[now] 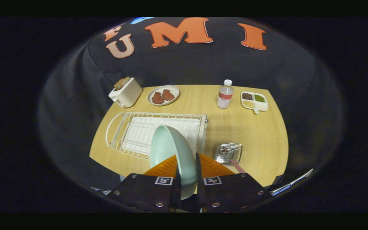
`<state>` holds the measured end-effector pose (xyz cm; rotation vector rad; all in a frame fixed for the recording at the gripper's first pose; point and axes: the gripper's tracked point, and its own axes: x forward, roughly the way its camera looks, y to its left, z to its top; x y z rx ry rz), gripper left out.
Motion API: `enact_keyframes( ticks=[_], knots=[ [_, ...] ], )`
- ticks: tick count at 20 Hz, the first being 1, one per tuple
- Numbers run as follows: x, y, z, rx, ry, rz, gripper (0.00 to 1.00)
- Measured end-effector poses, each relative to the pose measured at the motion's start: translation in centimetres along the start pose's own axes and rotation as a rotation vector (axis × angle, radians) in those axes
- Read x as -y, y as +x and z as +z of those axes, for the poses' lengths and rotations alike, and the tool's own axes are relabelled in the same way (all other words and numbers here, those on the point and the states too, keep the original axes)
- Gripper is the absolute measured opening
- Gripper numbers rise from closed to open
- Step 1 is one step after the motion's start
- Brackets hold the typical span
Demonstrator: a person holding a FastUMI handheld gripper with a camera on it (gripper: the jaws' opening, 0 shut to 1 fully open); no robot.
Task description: Take the plate from the dish rack, then take the spoon from the basket and place it into the plate.
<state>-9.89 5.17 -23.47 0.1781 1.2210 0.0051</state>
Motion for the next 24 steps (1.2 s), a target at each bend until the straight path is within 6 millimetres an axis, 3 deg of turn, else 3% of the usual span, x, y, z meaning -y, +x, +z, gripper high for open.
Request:
enact_keyframes(
  ticks=[7,12,15,24],
  knots=[
    [0.8,0.3,-9.2,-0.021,0.15,0.201,0.2],
    [1.3,2.4,-14.0,-0.022,0.293,0.314,0.2],
    [2.3,4.2,-16.1,-0.018,0.327,0.324,0.2],
    [1.9,11.6,-20.6,-0.027,0.443,0.378,0.2]
  ],
)
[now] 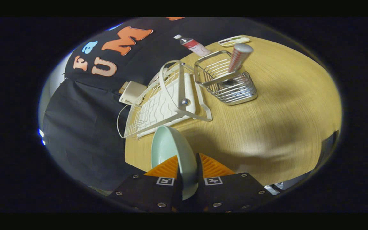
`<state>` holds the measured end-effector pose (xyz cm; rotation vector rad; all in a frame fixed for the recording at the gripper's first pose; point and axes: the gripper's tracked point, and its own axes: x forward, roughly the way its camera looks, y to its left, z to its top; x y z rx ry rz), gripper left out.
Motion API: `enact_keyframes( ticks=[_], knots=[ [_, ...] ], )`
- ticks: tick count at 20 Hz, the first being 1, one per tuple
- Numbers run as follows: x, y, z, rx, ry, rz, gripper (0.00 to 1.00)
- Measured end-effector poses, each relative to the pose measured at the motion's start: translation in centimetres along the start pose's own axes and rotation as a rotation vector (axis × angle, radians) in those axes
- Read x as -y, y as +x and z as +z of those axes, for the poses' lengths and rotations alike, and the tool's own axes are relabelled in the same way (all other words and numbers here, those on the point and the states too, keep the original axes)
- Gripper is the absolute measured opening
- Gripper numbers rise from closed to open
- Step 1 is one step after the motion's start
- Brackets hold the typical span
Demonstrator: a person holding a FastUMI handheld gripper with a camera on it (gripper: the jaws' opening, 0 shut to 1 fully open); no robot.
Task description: Take the plate from the dish rack, then take the spoon from the basket and place it into the plate.
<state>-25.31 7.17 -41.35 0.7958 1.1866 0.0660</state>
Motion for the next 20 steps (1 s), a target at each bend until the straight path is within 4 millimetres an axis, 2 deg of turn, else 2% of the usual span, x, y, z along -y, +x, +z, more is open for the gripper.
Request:
enact_keyframes(
  ticks=[4,8,12,16,20],
  knots=[
    [0.7,2.1,-0.3,0.032,0.035,0.012,0.2],
    [-0.1,3.4,0.3,0.082,0.037,0.038,0.2],
    [-0.7,4.6,-0.2,0.073,0.053,0.059,0.21],
    [0.1,4.6,0.3,0.083,0.023,0.017,0.25],
    [1.4,3.0,2.4,0.151,-0.031,-0.045,0.33]
  ],
)
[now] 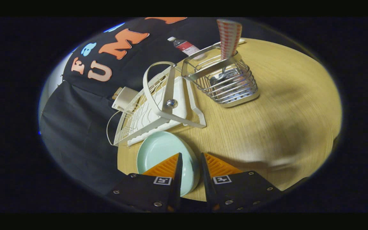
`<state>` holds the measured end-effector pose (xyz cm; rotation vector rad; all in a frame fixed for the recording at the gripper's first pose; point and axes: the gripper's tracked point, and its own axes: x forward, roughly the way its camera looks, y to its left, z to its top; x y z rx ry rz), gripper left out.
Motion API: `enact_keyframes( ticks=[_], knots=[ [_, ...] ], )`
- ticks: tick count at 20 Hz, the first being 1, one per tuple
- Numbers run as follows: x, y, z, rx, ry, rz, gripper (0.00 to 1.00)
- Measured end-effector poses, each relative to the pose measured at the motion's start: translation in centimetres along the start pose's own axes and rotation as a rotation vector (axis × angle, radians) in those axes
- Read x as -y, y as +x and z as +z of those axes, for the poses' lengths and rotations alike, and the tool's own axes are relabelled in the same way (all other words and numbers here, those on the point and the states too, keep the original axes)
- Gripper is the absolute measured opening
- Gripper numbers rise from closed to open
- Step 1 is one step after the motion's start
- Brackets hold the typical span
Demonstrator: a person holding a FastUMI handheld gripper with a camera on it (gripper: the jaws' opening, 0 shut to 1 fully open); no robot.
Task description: Take the plate from the dish rack, then take the spoon from the basket and place it into the plate.
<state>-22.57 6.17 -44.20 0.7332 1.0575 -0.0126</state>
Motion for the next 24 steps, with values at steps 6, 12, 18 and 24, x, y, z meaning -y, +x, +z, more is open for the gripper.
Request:
enact_keyframes(
  ticks=[6,12,18,24],
  knots=[
    [2.6,-3.8,6.5,0.219,-0.152,-0.135,0.5],
    [4.0,-6.7,11.9,0.396,-0.322,-0.265,0.56],
    [2.8,-7.1,14.5,0.489,-0.41,-0.299,0.53],
    [2.4,-6.7,15.5,0.514,-0.425,-0.299,0.3]
  ],
)
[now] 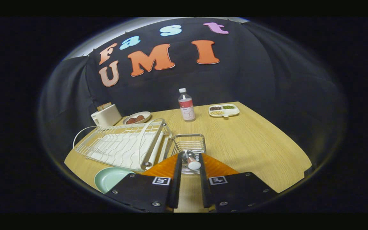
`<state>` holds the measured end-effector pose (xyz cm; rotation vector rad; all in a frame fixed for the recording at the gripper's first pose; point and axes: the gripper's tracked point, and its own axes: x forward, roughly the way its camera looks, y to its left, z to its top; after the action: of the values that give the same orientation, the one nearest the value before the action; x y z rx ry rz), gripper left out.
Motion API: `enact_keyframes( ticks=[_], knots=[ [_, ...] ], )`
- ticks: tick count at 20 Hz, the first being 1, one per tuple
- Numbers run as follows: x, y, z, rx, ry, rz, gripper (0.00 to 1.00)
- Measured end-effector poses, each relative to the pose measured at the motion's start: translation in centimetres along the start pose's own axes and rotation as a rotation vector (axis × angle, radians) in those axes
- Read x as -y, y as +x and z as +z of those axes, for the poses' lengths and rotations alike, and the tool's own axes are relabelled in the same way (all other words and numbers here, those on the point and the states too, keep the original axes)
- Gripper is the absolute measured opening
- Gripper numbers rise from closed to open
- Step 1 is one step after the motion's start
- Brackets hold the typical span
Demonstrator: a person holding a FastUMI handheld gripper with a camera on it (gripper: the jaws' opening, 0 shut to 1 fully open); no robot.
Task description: Take the plate from the dish rack, then take the spoon from the basket and place it into the plate.
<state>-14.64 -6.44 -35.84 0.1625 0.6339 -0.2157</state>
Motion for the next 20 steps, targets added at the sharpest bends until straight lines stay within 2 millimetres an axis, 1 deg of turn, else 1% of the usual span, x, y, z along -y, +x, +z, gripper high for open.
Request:
enact_keyframes(
  ticks=[3,4,7,9,12,14,17,20],
  knots=[
    [-0.6,0.1,0.2,-0.013,0.009,0.011,0.15],
    [-0.7,0.2,0.3,-0.023,0.008,0.013,0.14],
    [-0.9,0.1,1.5,-0.028,0.008,0.017,0.11],
    [-1.0,-0.4,2.7,-0.023,-0.001,0.022,0.1],
    [-0.8,-1.7,4.3,-0.013,-0.024,0.019,0.1],
    [-0.8,-2.9,5.2,-0.008,-0.04,0.022,0.1],
    [-1.2,-4.9,7.0,0.012,-0.057,0.046,0.1],
    [-2.0,-6.9,8.2,0.022,-0.061,0.082,0.1]
  ],
)
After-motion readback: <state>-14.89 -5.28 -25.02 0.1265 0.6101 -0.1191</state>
